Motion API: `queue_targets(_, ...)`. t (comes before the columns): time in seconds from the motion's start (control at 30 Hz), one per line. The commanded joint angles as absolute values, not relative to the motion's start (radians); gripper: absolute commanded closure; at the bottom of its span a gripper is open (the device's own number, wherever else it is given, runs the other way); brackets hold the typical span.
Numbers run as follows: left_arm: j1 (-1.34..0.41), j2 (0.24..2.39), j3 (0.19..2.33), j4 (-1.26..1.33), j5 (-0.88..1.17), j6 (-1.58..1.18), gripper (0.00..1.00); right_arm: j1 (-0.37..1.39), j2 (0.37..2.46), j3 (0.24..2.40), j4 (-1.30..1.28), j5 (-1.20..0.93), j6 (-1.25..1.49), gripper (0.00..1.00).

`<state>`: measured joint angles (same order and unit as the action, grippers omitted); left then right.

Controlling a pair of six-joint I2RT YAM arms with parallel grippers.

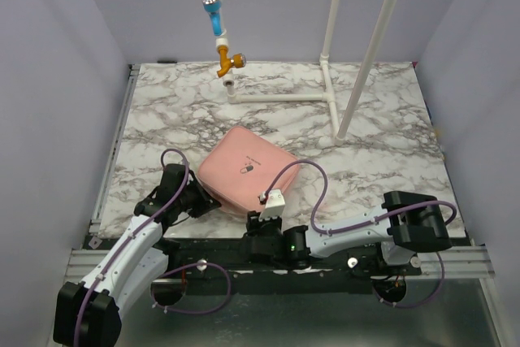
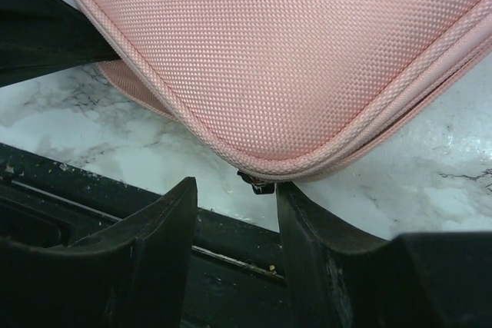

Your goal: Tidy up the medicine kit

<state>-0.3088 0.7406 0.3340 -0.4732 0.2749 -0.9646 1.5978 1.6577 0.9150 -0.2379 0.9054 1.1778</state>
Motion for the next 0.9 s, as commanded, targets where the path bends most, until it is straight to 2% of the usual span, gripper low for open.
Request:
queue_targets(0.0, -0.304, 0.738, 0.322, -0.421, 0.308, -0.947, 1.00, 1.598, 1.681, 0.943, -0.310, 0.977, 1.230, 0.53)
queue_targets(0.5, -0.302, 0.744, 0.310, -0.410, 0.318, -0.936, 1.00, 1.575, 1.678, 0.942, -0.347, 1.029, 1.295, 0.72)
queue_targets(0.87, -0.302, 0.745, 0.301, -0.401, 0.324, -0.936, 1.00, 1.575, 1.670, 0.974, -0.368, 1.060, 1.272, 0.74)
